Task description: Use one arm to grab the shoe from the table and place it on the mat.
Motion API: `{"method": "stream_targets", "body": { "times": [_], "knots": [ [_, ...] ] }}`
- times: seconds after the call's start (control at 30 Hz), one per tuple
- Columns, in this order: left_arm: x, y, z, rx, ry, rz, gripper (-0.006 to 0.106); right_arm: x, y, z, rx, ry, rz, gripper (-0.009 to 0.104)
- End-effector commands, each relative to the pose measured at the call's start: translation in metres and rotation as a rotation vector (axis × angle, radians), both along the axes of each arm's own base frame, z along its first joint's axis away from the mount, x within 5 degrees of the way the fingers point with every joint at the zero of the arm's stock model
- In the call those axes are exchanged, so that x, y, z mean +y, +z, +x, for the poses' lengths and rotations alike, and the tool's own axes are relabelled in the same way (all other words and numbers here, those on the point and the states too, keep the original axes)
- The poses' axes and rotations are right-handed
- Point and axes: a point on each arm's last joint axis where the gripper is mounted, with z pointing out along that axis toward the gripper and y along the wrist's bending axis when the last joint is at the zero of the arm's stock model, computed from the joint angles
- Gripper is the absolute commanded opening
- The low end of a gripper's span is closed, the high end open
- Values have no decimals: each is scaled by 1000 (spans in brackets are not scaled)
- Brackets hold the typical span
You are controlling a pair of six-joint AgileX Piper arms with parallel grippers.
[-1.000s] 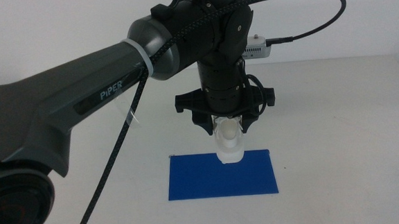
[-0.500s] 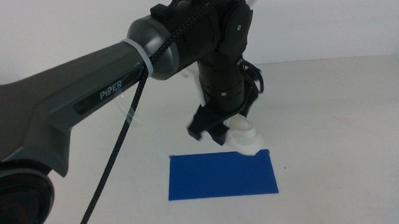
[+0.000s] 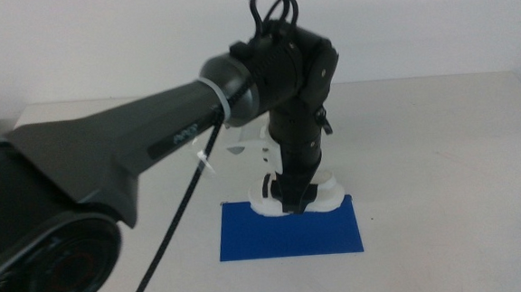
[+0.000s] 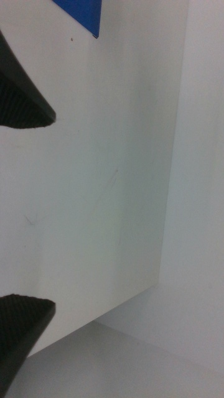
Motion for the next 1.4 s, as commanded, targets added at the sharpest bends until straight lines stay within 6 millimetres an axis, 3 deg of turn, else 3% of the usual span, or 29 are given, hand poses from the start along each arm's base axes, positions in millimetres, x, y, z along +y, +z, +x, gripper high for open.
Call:
{"method": "stream_targets", "body": {
  "times": [0.0,0.23,0.63,0.7,0.73,0.8,0.83,1.07,1.27,1.37],
  "knots": [
    [10,25,-4,-10,30,20,-1,0,5,1,-64,0,-21,78],
    [7,-1,2,20,27,75,-1,0,5,1,-64,0,-21,78],
    [2,-25,4,80,30,91,3,0,5,1,-64,0,-21,78],
    [2,-25,4,79,30,91,37,0,5,1,-64,0,-21,78],
    [2,-25,4,78,30,90,77,0,5,1,-64,0,-21,78],
    [2,-21,3,75,31,83,94,0,5,1,-64,0,-21,78],
    [2,-19,3,71,31,79,94,0,5,1,-64,0,-21,78],
    [10,28,-5,-7,31,11,94,0,5,1,-64,0,-21,78],
    [27,96,-24,-129,-15,-84,94,0,5,1,-64,0,-21,78],
    [40,132,-39,-215,-148,-108,94,0,5,1,-64,0,-21,78]
  ]
}}
